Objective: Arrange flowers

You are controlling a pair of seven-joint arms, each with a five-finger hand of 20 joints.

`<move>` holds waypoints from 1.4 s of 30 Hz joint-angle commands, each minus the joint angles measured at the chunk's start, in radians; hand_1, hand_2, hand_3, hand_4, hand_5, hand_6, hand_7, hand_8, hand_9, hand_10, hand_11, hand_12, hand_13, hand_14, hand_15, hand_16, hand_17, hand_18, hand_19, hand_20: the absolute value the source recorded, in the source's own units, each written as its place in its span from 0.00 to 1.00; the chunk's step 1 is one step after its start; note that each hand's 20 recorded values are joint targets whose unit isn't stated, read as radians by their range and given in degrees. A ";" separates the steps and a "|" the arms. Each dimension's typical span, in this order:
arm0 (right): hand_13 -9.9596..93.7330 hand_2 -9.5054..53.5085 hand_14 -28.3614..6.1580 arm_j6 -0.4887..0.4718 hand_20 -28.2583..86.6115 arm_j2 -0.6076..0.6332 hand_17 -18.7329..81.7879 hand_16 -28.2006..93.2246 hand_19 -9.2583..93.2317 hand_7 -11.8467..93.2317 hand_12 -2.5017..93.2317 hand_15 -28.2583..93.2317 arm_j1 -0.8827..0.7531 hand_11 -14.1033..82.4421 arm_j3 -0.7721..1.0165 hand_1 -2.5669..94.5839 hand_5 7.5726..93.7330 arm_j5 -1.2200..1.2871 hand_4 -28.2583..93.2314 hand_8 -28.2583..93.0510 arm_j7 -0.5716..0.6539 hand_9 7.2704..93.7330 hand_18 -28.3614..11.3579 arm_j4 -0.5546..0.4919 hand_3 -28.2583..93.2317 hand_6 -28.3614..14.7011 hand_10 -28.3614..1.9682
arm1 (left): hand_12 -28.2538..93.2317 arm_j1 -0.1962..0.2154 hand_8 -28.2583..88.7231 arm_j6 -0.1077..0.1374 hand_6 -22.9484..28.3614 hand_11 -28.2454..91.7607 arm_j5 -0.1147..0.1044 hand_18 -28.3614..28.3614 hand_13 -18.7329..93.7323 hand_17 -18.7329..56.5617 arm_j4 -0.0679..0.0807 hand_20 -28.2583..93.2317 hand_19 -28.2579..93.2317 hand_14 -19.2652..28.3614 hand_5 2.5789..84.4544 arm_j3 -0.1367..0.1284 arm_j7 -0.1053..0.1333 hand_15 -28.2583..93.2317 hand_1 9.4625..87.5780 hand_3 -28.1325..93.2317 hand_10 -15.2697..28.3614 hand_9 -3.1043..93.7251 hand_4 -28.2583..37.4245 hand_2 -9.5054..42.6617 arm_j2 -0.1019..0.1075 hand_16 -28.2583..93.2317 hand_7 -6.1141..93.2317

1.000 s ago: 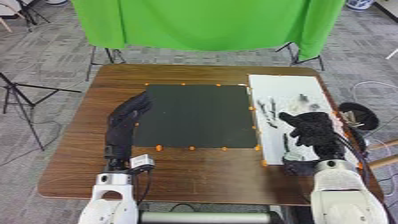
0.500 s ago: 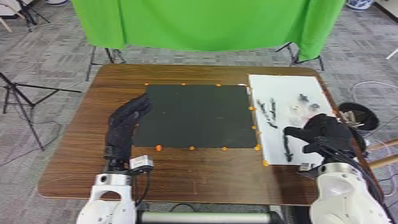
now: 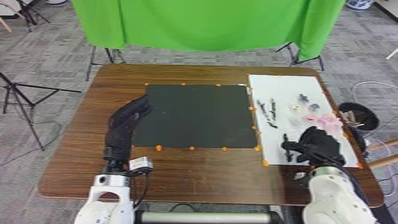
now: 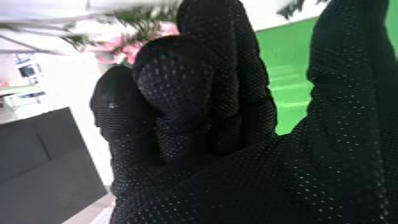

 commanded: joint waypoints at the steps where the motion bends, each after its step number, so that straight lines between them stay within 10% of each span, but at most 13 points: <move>1: 0.95 0.00 0.72 -0.046 0.67 -0.031 0.79 0.52 1.00 0.34 0.37 0.69 0.005 0.52 -0.042 0.42 0.71 -0.001 0.11 0.19 0.035 0.85 0.38 0.010 0.76 0.54 0.46 | 0.32 0.016 0.18 -0.017 0.49 0.38 0.009 0.69 0.48 0.33 -0.008 0.35 0.34 0.75 0.54 -0.009 -0.024 0.38 0.21 0.82 0.64 0.46 0.12 0.06 -0.002 0.23 0.21; 8: 0.99 0.00 0.74 -0.079 0.61 -0.054 0.83 0.52 1.00 0.34 0.36 0.65 0.023 0.51 -0.077 0.45 0.71 0.018 0.15 0.20 0.061 0.86 0.45 0.030 0.77 0.52 0.45 | 0.32 0.011 0.18 -0.017 0.49 0.38 0.004 0.69 0.48 0.33 -0.007 0.35 0.34 0.75 0.54 -0.004 -0.026 0.38 0.21 0.81 0.64 0.46 0.12 0.06 -0.001 0.23 0.21; 14: 1.00 0.00 0.77 -0.095 0.55 -0.074 0.87 0.50 0.97 0.31 0.47 0.64 0.026 0.40 -0.078 0.57 0.74 0.092 0.24 0.42 0.090 0.92 0.52 0.043 0.70 0.52 0.52 | 0.32 0.015 0.18 -0.021 0.49 0.38 0.004 0.69 0.48 0.33 -0.009 0.35 0.34 0.75 0.54 -0.004 -0.032 0.38 0.21 0.81 0.64 0.46 0.12 0.06 -0.002 0.23 0.21; 27: 1.00 0.00 0.76 -0.119 0.54 -0.099 0.90 0.45 0.92 0.32 0.48 0.65 -0.007 0.36 -0.039 0.60 0.76 0.238 0.31 0.44 0.127 0.96 0.58 0.077 0.75 0.52 0.54 | 0.32 0.013 0.18 -0.079 0.49 0.37 0.028 0.69 0.47 0.33 -0.012 0.35 0.34 0.75 0.52 -0.018 -0.073 0.38 0.21 0.81 0.64 0.45 0.12 0.06 -0.035 0.23 0.20; 42: 1.00 0.00 0.78 -0.051 0.65 -0.060 0.87 0.51 0.95 0.42 0.59 0.66 -0.004 0.40 -0.091 0.61 0.74 0.098 0.37 0.44 0.035 0.92 0.52 0.109 0.76 0.56 0.58 | 0.32 0.011 0.18 -0.091 0.49 0.37 0.032 0.69 0.47 0.32 -0.012 0.35 0.34 0.75 0.51 -0.013 -0.082 0.38 0.22 0.81 0.64 0.44 0.14 0.07 -0.043 0.23 0.20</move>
